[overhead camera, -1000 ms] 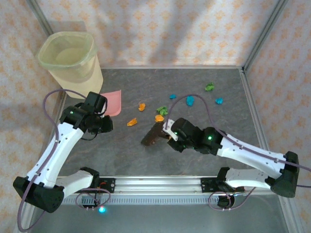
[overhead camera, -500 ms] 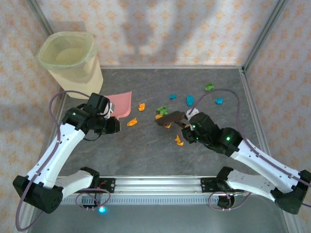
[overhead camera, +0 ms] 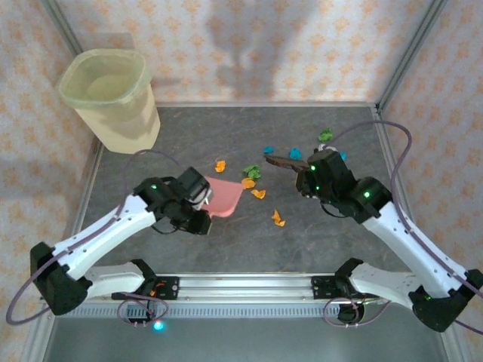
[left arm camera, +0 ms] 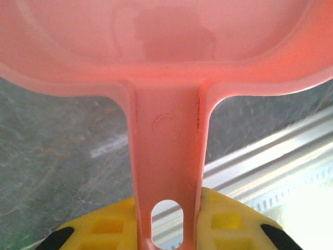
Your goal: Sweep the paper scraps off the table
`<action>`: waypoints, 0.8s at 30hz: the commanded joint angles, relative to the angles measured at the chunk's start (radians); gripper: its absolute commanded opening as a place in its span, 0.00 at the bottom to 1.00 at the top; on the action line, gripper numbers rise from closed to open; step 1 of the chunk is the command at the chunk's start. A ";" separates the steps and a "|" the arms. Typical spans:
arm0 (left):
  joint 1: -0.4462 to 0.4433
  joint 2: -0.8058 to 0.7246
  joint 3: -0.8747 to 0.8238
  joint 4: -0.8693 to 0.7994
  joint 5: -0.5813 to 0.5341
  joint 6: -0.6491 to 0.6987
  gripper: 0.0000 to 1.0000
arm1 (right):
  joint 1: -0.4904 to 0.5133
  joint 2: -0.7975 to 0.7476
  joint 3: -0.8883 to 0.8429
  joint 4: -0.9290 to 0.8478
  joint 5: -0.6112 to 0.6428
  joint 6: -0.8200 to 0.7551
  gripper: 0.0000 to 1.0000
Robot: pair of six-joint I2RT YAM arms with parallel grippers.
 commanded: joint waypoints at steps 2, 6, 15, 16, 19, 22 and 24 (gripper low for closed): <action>-0.068 0.025 -0.047 0.002 -0.009 -0.031 0.00 | -0.017 0.023 0.005 -0.077 -0.030 0.066 0.00; -0.145 0.115 -0.068 0.032 -0.086 -0.050 0.00 | -0.025 0.000 -0.058 -0.019 -0.046 0.069 0.00; -0.292 0.322 -0.046 0.151 -0.229 -0.097 0.00 | -0.032 -0.013 -0.128 0.037 -0.038 0.064 0.00; -0.292 0.337 -0.046 0.160 -0.246 -0.097 0.00 | -0.033 -0.013 -0.133 0.038 -0.043 0.066 0.00; -0.292 0.387 -0.046 0.189 -0.286 -0.096 0.02 | -0.039 -0.012 -0.138 0.031 -0.040 0.064 0.00; -0.293 0.421 -0.047 0.235 -0.268 -0.082 0.10 | -0.041 -0.020 -0.140 0.029 -0.039 0.061 0.00; -0.293 0.437 -0.051 0.256 -0.282 -0.076 0.15 | -0.042 -0.026 -0.142 0.033 -0.039 0.059 0.00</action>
